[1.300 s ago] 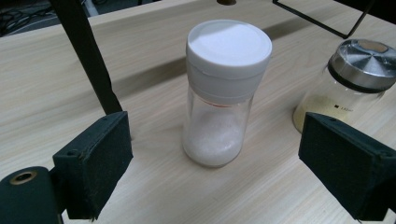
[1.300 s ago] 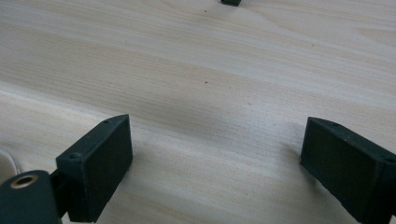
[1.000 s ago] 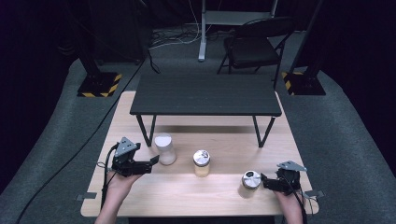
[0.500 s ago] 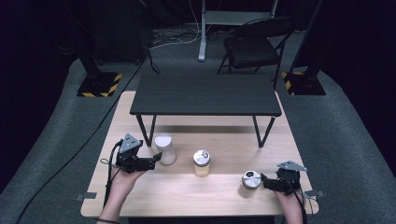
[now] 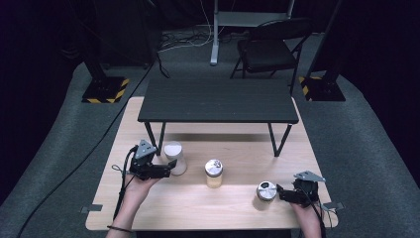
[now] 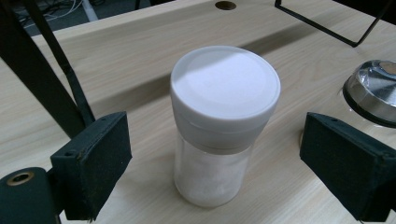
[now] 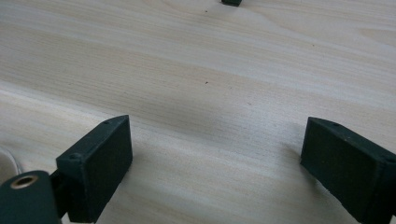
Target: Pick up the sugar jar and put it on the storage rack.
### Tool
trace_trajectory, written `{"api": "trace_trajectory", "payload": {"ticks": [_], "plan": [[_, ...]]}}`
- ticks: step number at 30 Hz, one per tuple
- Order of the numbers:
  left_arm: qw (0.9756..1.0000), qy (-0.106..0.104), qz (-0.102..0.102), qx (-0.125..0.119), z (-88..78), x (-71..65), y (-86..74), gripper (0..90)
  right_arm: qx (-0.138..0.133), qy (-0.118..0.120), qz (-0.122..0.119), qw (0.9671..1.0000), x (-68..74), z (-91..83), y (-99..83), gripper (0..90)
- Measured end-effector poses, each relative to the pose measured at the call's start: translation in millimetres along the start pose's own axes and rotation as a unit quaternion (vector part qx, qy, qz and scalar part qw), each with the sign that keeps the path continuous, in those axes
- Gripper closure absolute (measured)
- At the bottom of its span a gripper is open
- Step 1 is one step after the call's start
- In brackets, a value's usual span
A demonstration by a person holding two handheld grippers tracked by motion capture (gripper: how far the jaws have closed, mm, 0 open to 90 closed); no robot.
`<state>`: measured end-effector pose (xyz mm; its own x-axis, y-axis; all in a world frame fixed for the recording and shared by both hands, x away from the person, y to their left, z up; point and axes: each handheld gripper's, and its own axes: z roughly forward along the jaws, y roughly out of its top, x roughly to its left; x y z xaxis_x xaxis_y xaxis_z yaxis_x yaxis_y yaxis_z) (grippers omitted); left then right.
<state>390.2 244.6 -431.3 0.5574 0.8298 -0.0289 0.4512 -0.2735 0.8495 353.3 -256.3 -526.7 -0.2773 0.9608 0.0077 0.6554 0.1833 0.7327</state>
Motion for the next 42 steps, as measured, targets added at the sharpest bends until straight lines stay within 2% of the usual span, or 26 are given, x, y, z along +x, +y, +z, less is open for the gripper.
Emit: {"api": "trace_trajectory", "payload": {"ticks": [19,22,26,32,38,42], "plan": [[0.9999,0.008,0.008,0.003,26.1,-5.5,2.1,8.8,0.0,0.001,-0.001,1.0,-0.1,-0.1,-0.1,7.9],[0.9998,0.013,0.016,-0.004,29.6,-6.7,1.7,9.1,0.0,0.002,-0.001,1.0,-0.1,-0.1,-0.1,7.9],[0.9997,0.015,0.015,-0.007,34.1,-5.3,0.9,9.5,0.0,0.002,-0.002,1.0,0.0,-0.1,-0.1,7.9],[0.9998,0.011,0.012,-0.008,41.4,-2.3,-1.1,12.1,0.0,0.002,-0.002,1.0,0.0,-0.1,-0.1,7.9],[0.9999,-0.003,0.005,-0.012,47.3,-0.8,-1.6,15.4,0.0,0.002,-0.003,1.0,-0.1,0.0,-0.1,7.9],[0.9997,-0.013,-0.008,-0.018,50.7,0.7,-2.0,17.3,0.0,0.002,-0.003,1.0,0.0,0.0,-0.1,7.9]]}}
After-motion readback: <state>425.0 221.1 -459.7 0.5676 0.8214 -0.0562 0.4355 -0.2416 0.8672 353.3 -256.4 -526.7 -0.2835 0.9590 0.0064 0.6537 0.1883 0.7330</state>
